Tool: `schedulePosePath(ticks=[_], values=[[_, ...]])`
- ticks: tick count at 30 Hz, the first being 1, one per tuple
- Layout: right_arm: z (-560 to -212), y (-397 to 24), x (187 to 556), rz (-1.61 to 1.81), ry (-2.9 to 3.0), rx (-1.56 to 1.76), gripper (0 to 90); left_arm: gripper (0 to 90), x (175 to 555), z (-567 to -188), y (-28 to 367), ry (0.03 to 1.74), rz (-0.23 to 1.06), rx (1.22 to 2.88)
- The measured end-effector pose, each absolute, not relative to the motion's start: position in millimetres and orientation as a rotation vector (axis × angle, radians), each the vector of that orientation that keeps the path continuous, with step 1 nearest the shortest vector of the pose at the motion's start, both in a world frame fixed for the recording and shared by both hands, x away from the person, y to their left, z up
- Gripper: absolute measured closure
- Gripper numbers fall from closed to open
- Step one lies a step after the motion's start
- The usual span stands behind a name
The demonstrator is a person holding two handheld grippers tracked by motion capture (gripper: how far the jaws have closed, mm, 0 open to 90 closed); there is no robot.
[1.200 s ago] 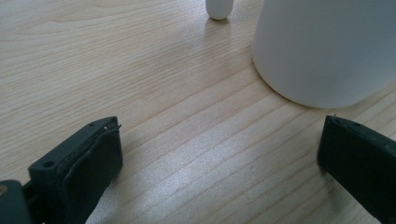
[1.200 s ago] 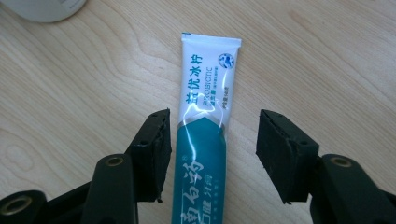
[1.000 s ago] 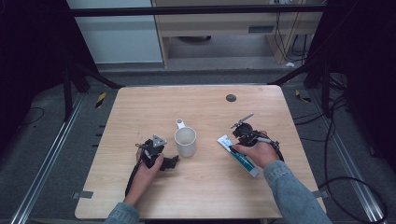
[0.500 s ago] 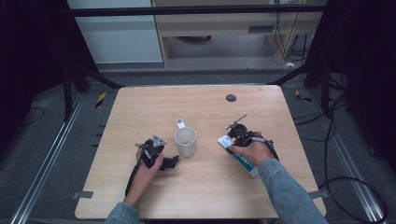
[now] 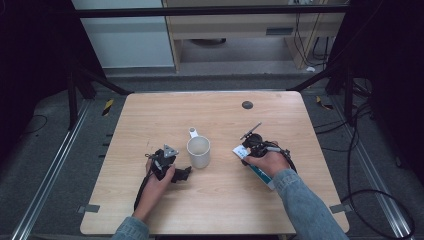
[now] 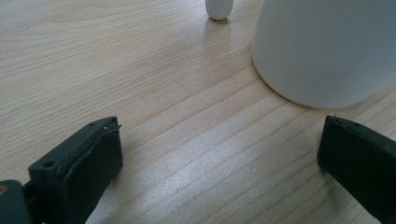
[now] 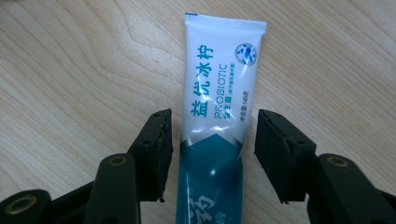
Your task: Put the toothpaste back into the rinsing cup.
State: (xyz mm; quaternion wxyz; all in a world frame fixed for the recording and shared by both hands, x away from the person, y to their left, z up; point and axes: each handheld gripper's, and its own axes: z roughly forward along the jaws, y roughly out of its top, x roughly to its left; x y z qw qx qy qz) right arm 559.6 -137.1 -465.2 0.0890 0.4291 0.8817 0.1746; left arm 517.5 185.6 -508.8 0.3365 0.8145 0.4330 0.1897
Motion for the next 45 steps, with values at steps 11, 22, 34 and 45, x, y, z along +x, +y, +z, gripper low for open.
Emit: schedulePosePath(ticks=[11, 22, 34, 45], values=[[-469.4, -135.3, 562.4, 0.506, 2.63, 1.297, 47.4, 0.0, 517.6, -508.8, 185.6, 1.127, 0.494, 2.124], [-470.7, -137.2, 564.4, 0.505, 2.644, 1.316, 50.1, 0.0, 517.7, -508.8, 185.7, 1.126, 0.494, 2.125], [-470.9, -136.2, 564.4, 0.489, 2.639, 1.304, 52.4, 0.0, 517.7, -508.8, 185.7, 1.125, 0.494, 2.125], [-469.4, -133.0, 562.1, 0.454, 2.634, 1.275, 59.7, 0.0, 517.7, -508.8, 185.7, 1.125, 0.494, 2.125]])
